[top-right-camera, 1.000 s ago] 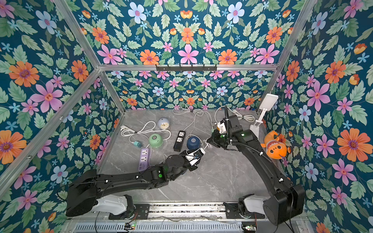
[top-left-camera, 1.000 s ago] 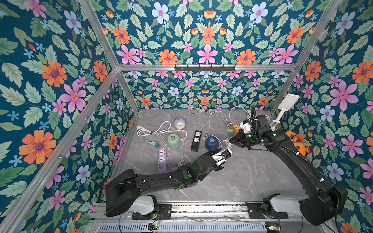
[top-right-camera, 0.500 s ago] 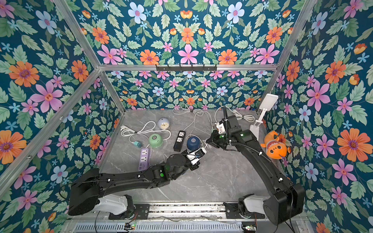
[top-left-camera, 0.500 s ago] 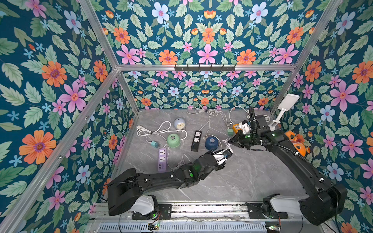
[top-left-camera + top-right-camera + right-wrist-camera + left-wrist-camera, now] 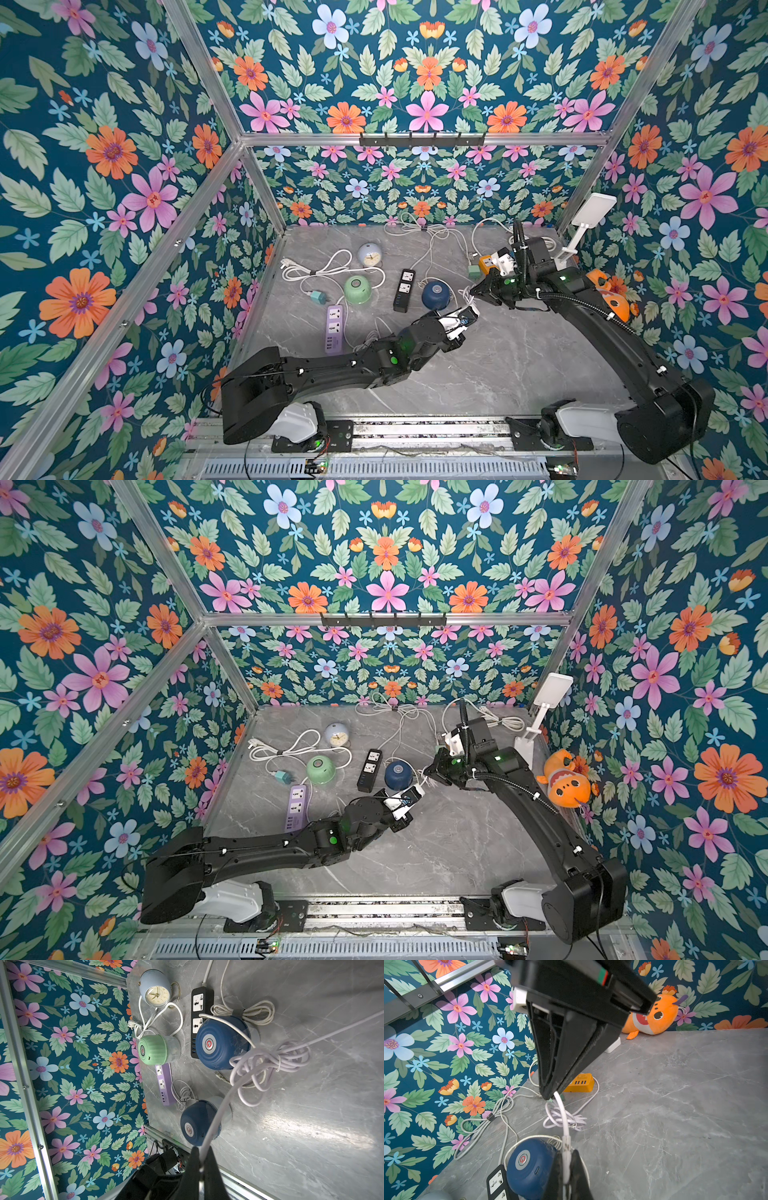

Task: Charge the cordless meat grinders
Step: Pick up the charging cable from the center of the board.

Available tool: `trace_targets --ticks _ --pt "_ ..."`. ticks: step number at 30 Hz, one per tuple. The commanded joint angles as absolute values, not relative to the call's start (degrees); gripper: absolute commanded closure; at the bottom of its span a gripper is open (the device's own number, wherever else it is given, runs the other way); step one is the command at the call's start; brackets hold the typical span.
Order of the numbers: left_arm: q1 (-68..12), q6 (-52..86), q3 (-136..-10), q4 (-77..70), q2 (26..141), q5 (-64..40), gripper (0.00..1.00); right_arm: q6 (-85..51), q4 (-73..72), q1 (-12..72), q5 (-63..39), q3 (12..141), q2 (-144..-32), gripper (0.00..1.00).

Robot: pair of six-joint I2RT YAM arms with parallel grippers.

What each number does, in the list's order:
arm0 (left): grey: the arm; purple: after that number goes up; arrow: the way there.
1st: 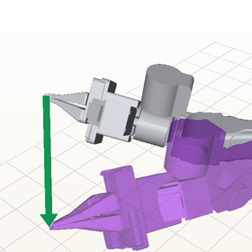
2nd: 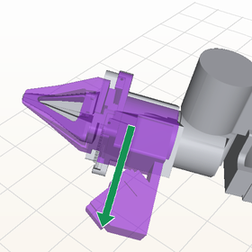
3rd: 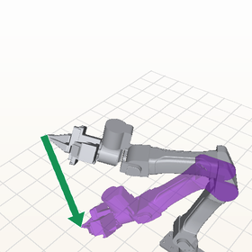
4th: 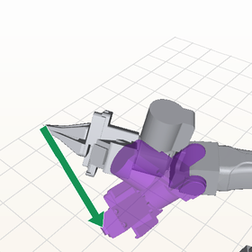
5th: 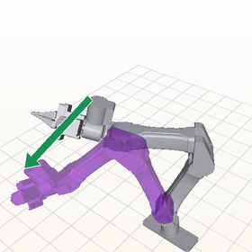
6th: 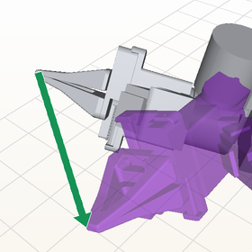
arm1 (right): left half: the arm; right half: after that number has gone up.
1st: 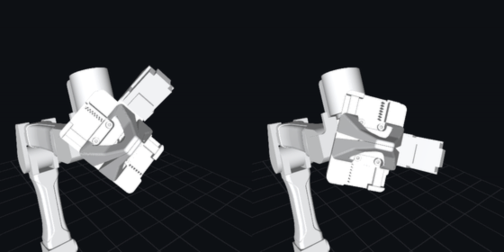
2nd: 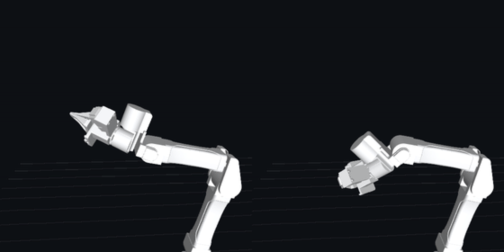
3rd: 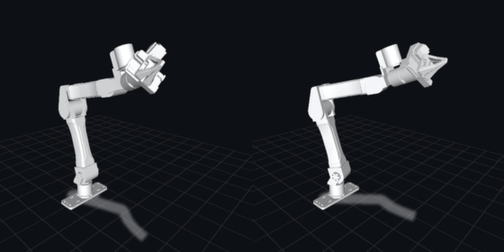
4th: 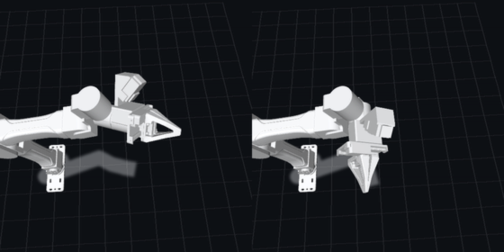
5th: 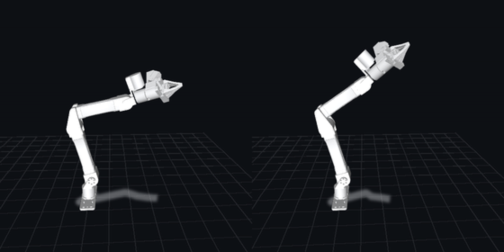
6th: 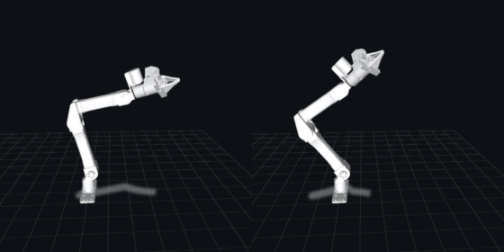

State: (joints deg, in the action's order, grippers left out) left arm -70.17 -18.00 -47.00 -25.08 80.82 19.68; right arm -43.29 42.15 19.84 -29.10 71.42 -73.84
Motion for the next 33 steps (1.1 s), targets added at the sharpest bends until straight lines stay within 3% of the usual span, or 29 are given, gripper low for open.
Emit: trace_targets --ticks 1,4,9,13,18,20,22,25,29,33 --pt "-70.0 -16.06 -47.85 -22.37 79.87 18.54 1.0 -41.36 42.16 19.74 -27.27 71.72 -72.45 0.59" --pt "-69.12 -12.99 -49.51 -17.48 79.0 15.02 1.0 -38.23 43.57 18.8 -23.72 71.76 -70.27 0.01" --pt "-64.69 -4.87 -52.86 -6.88 76.62 1.06 1.0 -32.6 42.9 16.37 -14.88 69.13 -64.93 0.02" --pt "-60.21 0.44 -52.57 -2.45 72.68 -10.15 1.0 -28.41 34.38 15.82 -14.74 62.03 -56.57 0.01" --pt "-52.84 4.67 -53.27 4.37 68.68 -25.17 1.0 -20.56 32.11 16.47 -28.5 58.96 -53.29 0.01" --pt "-50.69 5.12 -54.51 7.79 68.47 -30.73 1.0 -16.39 34.13 20.66 -28.06 59.26 -53.83 0.13" --pt "-49.06 4.97 -56.45 12.2 69.09 -34.99 1.0 -10.34 38.45 30.69 -16.89 60.95 -55.92 0.34" --pt "-46.78 4.2 -58.82 18.08 70.75 -39.2 1.0 -5.42 39.7 43.51 -3.94 60.98 -58.8 0.4" --pt "-43.75 3.78 -59.7 22.08 72.77 -43.13 1.0 -1.59 34.15 45.0 -2.35 56.62 -57.45 0.37" --pt "-42.8 4.0 -60.37 23.33 75.05 -46.64 1.0 4.44 30.25 45.05 -2.88 53.83 -54.99 0.42"
